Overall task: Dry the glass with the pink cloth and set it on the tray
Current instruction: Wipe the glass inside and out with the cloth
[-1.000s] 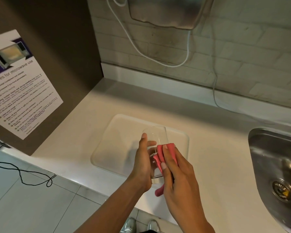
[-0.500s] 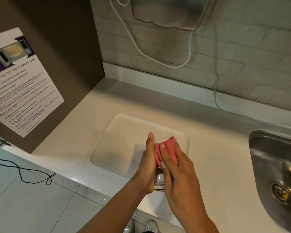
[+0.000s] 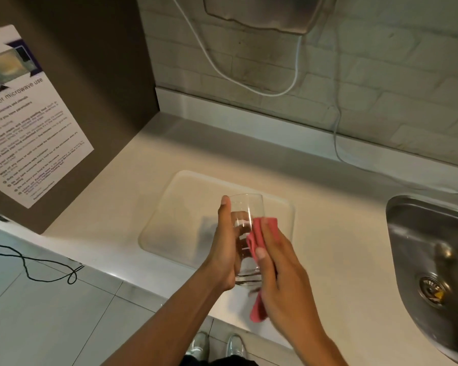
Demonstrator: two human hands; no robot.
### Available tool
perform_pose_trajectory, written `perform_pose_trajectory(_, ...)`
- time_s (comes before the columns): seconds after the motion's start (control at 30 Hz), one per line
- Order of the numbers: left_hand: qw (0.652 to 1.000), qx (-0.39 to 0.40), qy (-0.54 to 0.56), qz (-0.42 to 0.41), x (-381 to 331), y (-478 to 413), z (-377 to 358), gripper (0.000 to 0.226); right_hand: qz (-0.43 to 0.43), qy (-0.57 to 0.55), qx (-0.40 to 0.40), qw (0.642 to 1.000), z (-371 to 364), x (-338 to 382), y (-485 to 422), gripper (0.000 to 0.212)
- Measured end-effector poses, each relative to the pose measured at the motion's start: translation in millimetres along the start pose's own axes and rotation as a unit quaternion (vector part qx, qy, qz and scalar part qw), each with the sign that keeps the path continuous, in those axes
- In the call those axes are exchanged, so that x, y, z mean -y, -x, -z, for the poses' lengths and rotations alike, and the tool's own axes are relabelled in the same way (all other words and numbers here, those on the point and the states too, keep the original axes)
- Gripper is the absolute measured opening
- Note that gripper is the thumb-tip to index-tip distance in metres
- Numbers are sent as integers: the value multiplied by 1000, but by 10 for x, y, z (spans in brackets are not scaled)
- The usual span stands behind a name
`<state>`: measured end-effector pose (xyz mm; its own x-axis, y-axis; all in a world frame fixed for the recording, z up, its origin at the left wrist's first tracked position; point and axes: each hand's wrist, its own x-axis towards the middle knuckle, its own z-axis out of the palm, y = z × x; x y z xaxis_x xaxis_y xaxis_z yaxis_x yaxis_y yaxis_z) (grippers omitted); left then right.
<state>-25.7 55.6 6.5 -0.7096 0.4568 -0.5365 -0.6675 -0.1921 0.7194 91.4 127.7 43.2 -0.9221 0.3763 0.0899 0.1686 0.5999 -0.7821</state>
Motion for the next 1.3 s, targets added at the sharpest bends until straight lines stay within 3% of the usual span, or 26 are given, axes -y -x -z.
perform_pose_trajectory(0.17, 999, 33, 29, 11, 51, 76, -87, 79, 10, 0, -9, 1000, 126, 168, -330, 47)
perform_pose_trajectory(0.27, 999, 34, 26, 9, -52, 52, 5, 91, 49, 42, 16, 998, 12, 170, -50, 52)
perform_pose_trajectory(0.33, 999, 33, 22, 14, -36, 60, 31, 96, 40, 37, 19, 998, 15, 126, 38, 51)
perform_pose_trajectory(0.47, 1000, 11, 19, 11, 71, 121, -68, 84, -25, -6, -2, 1000, 123, 126, -272, 47)
perform_pose_trajectory(0.63, 998, 38, 54, 7, -121, 77, -4, 92, 78, 57, 3, 995, 16, 234, -43, 52)
perform_pose_trajectory(0.73, 998, 46, 50, 10, -76, 90, -4, 91, 54, 40, 19, 998, 61, 150, -18, 51)
perform_pose_trajectory(0.87, 998, 43, 49, 16, 83, 152, -84, 74, -11, 15, 12, 1000, 159, 175, -376, 47)
perform_pose_trajectory(0.97, 997, 40, 57, 13, 99, 163, -56, 71, 38, 50, 4, 998, 71, 250, -317, 48)
perform_pose_trajectory(1.03, 998, 29, 58, 12, 60, 138, 0, 82, 58, 58, 19, 996, 25, 201, -125, 49)
perform_pose_trajectory(1.23, 998, 43, 36, 15, 112, 151, -76, 78, -15, -5, 13, 1000, 161, 168, -346, 46)
perform_pose_trajectory(1.3, 997, 55, 46, 23, 76, 164, -71, 77, -1, 2, 5, 1000, 153, 272, -421, 46)
